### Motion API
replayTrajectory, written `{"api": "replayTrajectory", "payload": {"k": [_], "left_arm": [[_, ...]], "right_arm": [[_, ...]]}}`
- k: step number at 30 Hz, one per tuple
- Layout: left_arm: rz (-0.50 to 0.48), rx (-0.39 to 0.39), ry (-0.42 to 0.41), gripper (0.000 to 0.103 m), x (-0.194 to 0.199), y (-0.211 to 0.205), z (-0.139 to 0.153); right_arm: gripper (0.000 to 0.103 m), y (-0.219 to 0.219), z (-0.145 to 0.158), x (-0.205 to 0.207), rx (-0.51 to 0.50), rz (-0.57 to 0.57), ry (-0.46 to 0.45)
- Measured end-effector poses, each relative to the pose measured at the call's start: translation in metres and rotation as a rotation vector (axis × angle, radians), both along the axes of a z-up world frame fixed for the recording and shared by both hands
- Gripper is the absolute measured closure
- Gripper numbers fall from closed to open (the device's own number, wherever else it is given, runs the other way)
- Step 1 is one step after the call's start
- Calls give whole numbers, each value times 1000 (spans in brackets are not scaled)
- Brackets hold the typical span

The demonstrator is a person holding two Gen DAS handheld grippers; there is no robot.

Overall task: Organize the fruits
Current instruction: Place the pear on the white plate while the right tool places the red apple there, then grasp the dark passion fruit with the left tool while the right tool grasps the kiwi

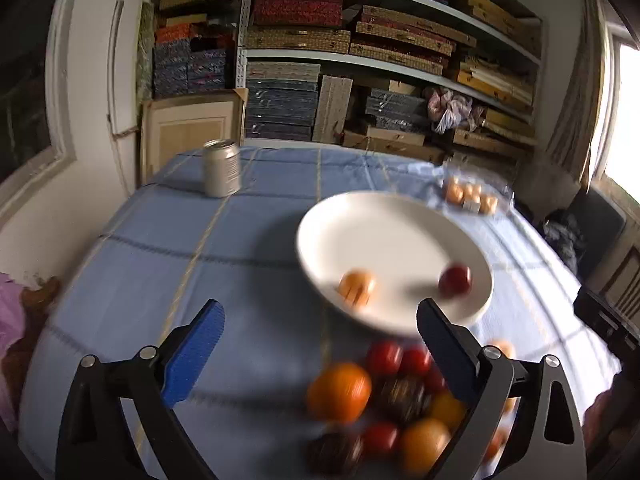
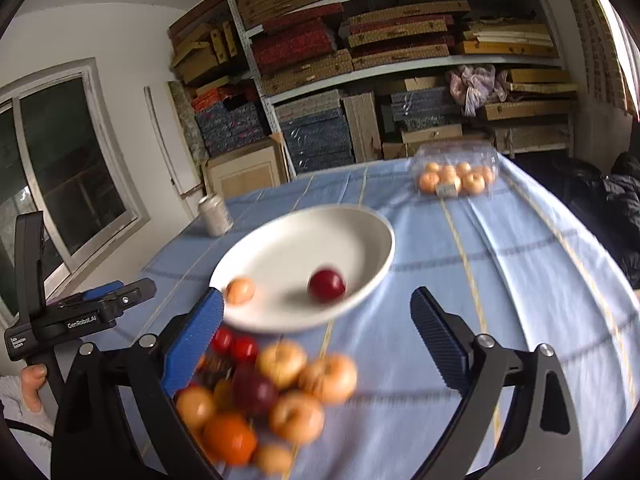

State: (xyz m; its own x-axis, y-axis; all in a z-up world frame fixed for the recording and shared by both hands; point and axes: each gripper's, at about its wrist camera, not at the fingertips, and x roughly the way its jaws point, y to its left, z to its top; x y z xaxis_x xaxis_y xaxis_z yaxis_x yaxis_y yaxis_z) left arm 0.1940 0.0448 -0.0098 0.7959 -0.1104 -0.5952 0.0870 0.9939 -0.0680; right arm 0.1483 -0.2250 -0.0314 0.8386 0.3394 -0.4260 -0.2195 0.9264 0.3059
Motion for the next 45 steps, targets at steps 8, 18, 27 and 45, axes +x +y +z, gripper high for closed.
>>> {"api": "replayTrajectory", "payload": {"k": [8,18,27,45], "left_arm": [[-12,33,62,4,-67,10,-46],[-27,98,88,4,-65,-3,-59],[-54,40,133,4,-55,3,-65],[-93,36,188,5,-43,-1,-76]], "right_arm": [[7,25,-24,-73,-50,106,-5],[5,43,-28,-82,-101,149,13],[5,48,-34,-68,-123,178,87],[47,54,-59,-36,-105,225,267]]}}
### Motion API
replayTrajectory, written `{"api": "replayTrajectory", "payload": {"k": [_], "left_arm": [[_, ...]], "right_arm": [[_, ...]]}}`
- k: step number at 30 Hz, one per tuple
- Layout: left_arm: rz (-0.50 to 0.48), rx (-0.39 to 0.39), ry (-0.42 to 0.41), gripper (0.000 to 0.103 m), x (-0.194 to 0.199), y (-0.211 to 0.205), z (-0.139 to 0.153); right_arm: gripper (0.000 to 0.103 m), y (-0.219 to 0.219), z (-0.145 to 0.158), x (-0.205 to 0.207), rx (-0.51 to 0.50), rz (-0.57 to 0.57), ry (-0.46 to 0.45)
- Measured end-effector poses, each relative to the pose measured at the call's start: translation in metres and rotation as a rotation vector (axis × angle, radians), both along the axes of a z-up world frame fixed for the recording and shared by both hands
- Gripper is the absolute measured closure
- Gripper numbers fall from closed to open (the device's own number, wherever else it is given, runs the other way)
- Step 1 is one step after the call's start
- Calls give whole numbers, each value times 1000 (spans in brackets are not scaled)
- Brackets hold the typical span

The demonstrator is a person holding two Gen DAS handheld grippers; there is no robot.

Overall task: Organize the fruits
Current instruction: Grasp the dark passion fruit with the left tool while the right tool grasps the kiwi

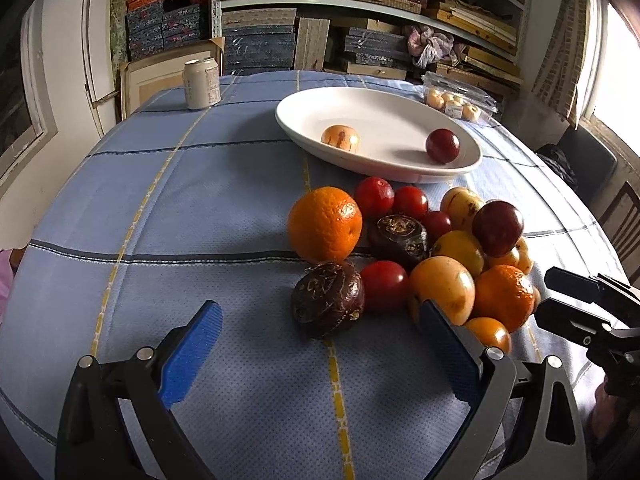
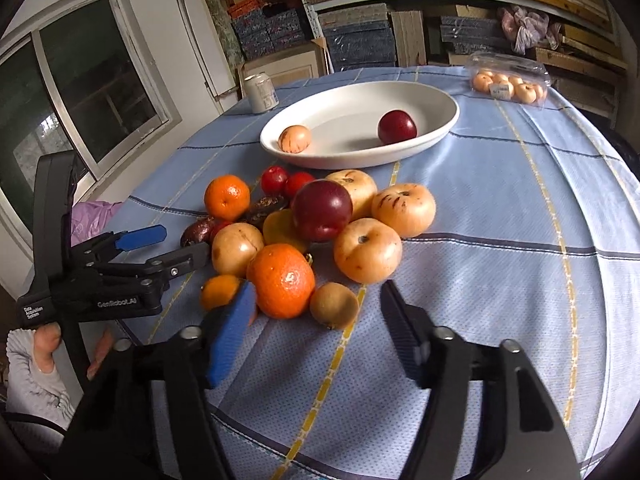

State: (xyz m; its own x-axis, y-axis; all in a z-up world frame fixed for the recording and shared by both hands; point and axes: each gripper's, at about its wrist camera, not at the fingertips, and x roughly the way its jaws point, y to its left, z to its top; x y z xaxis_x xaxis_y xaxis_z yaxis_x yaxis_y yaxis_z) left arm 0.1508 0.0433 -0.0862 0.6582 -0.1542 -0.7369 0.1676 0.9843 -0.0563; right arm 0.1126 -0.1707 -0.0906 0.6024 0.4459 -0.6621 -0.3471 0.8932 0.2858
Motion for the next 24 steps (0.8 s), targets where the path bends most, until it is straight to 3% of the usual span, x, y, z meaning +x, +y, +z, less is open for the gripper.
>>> {"api": "replayTrajectory", "payload": {"k": [5,15,24], "left_arm": [[17,-16,32,18,6,6,-5],[7,15,18,26,11,3,-6],[-28,-14,16,35,12,1,-5]], "right_arm": [[54,-2,-2,2,17,5,17],[57,-6,-2,1,17,-11,24],[60,-3,-1,-2,-5,-2,24]]}}
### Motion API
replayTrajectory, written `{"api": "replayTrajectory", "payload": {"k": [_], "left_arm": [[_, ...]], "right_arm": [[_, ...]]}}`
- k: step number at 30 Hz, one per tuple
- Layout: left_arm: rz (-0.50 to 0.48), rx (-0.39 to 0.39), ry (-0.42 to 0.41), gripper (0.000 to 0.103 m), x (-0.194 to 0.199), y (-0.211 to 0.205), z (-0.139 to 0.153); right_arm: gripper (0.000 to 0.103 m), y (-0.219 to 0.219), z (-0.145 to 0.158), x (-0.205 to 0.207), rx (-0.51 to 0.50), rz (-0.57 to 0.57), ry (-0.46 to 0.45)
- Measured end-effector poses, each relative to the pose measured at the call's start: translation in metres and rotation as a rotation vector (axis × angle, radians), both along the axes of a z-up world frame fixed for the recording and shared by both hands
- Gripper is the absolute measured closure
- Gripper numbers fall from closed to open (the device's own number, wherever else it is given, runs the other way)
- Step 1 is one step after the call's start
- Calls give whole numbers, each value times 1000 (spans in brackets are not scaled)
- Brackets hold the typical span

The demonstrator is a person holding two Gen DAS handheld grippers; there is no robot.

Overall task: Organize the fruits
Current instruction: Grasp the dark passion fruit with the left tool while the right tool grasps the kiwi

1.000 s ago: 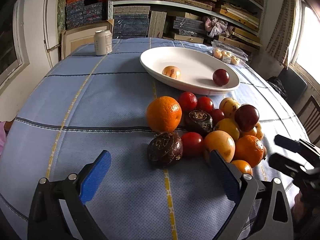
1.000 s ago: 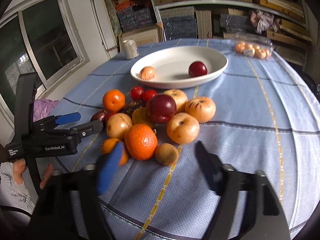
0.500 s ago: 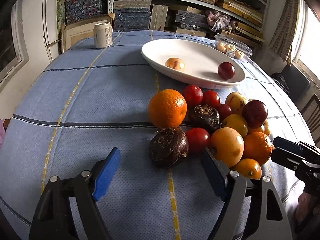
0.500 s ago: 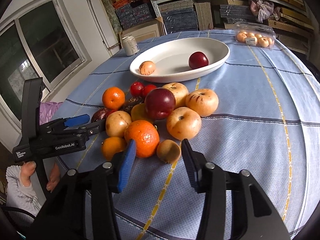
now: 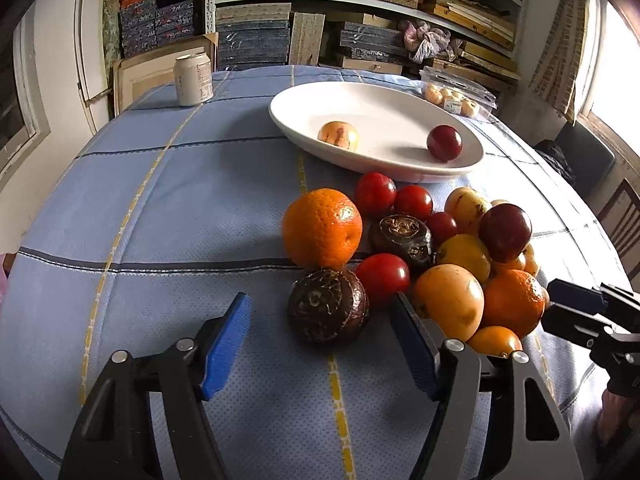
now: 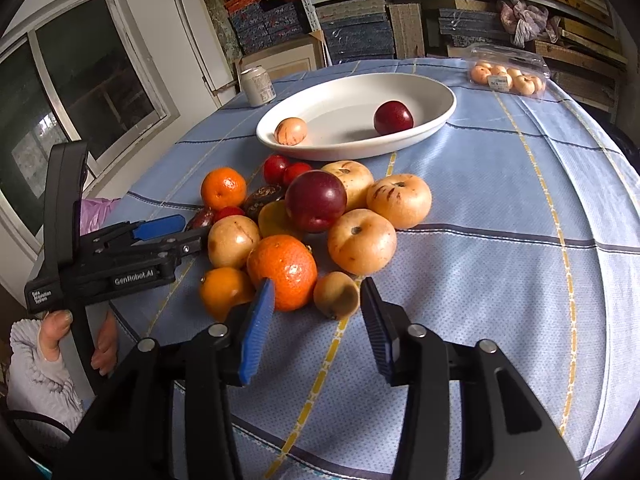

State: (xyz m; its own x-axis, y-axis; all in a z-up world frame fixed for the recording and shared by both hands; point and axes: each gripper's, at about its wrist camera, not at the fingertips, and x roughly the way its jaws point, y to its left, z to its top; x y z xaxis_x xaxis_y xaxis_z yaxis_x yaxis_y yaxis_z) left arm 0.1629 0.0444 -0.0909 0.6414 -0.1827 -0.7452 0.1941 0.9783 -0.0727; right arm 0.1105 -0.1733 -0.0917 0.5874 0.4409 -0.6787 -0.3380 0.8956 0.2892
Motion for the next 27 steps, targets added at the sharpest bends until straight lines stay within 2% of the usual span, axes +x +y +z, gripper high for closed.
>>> {"api": "replayTrajectory", "payload": {"k": [3,4,18,20,21,22,27], "left_arm": [[-19,-8,11,56,3,-3,-2],[-16,2,22,61,4,-4,-3],[-17,-34,30,61,5,0,-4],[-14,-34,27,61,5,1,-3],[-9,-36,24,61,5,2,-3],[-4,-41,21,61,4,4,-2],[11,-55,12,61,3,7,-1]], "right_arm": [[62,1,-1,0,-7,-3,13],[63,1,-2,0,-7,-4,14],[63,1,-8,10,-30,-3,41],[65,2,-8,11,-29,5,37],[73,2,-8,11,-25,12,37],[74,3,-8,11,-25,15,37],[75,2,-9,11,-13,17,45]]}}
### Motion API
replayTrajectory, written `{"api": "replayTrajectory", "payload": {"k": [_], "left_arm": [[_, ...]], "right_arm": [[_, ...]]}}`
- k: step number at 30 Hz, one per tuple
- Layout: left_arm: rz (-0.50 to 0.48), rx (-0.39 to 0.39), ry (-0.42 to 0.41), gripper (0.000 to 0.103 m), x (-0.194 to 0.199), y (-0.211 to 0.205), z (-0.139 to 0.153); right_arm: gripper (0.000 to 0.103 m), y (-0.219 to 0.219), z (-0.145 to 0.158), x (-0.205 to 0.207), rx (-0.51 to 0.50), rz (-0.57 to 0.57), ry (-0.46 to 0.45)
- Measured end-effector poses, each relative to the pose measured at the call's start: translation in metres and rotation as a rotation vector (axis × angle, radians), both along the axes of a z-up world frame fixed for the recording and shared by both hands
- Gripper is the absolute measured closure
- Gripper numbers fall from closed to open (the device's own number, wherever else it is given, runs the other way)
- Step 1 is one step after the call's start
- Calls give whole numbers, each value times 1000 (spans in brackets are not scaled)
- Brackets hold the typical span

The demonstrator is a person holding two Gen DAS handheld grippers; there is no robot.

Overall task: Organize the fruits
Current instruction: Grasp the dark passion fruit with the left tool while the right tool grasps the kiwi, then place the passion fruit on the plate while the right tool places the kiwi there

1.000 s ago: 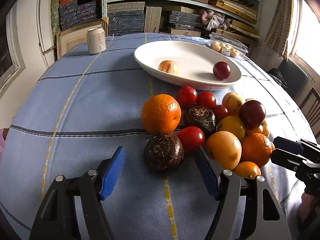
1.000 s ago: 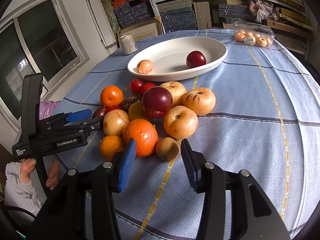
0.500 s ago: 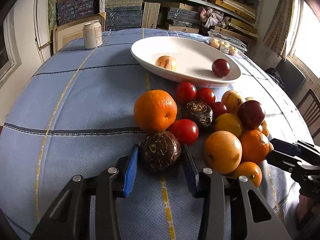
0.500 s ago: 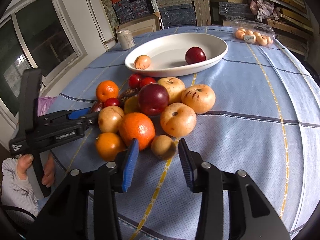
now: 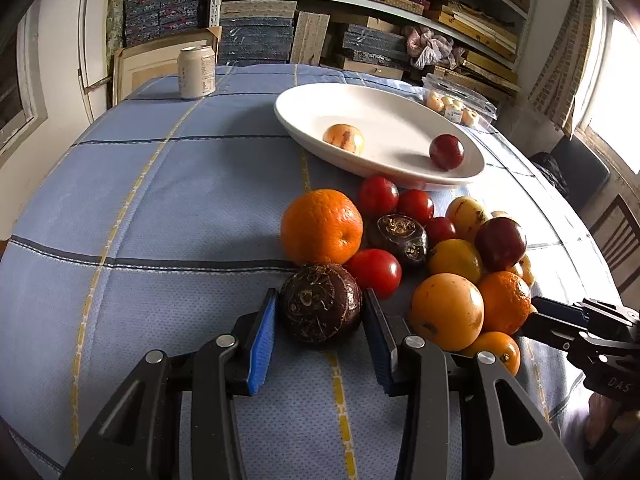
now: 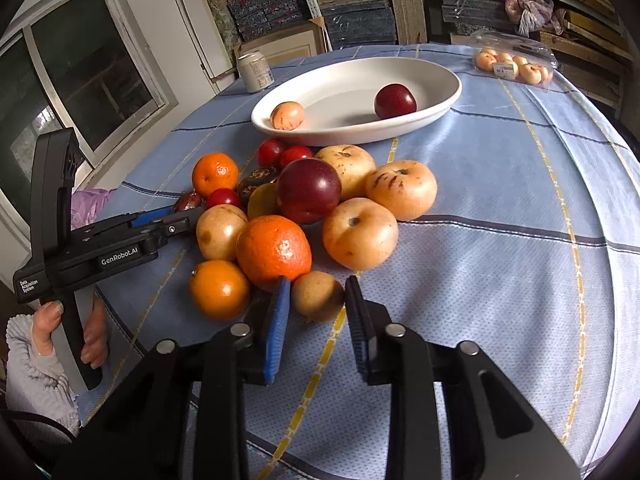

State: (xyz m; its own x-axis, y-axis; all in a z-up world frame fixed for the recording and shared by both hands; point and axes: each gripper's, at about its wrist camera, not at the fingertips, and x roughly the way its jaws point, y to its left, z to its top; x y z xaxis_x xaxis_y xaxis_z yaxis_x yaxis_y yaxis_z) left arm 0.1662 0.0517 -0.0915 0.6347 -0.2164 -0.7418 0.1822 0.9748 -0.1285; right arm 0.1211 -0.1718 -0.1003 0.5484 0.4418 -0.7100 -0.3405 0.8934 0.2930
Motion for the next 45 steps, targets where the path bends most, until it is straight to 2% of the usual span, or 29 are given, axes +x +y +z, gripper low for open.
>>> {"api": "replayTrajectory", "payload": {"k": [4,13,17,21,24,28,31,35,42,43,44,45], "left_arm": [[-4,2,2,61,0,-2,0],[-2,-13,-47,61,-8,-1,8],[5,-17,-69,61,-12,0,23],[10,30,-121,61,7,-4,60],[6,62,-159,61,36,-14,87],[3,83,-159,61,83,-31,92],[7,67,-119,61,121,-38,80],[15,47,-66,61,156,-41,61],[-5,57,-40,60,179,-48,42],[-8,62,-41,55,180,-48,42],[-10,68,-43,42,179,-49,41],[-7,70,-49,37,179,-48,42]], "right_arm": [[74,6,-6,4,-7,41,40],[74,-3,3,-4,20,6,-8],[74,-12,12,-5,18,-11,-38],[74,-27,50,9,21,-40,-122],[74,-32,86,38,8,-61,-204],[74,-18,104,81,-26,-70,-253],[74,2,91,118,-41,-51,-219],[74,25,70,142,-65,-8,-180],[73,39,41,162,-95,13,-126],[69,40,39,163,-93,15,-118],[65,39,37,163,-87,14,-116],[60,37,38,161,-83,7,-122]]}}
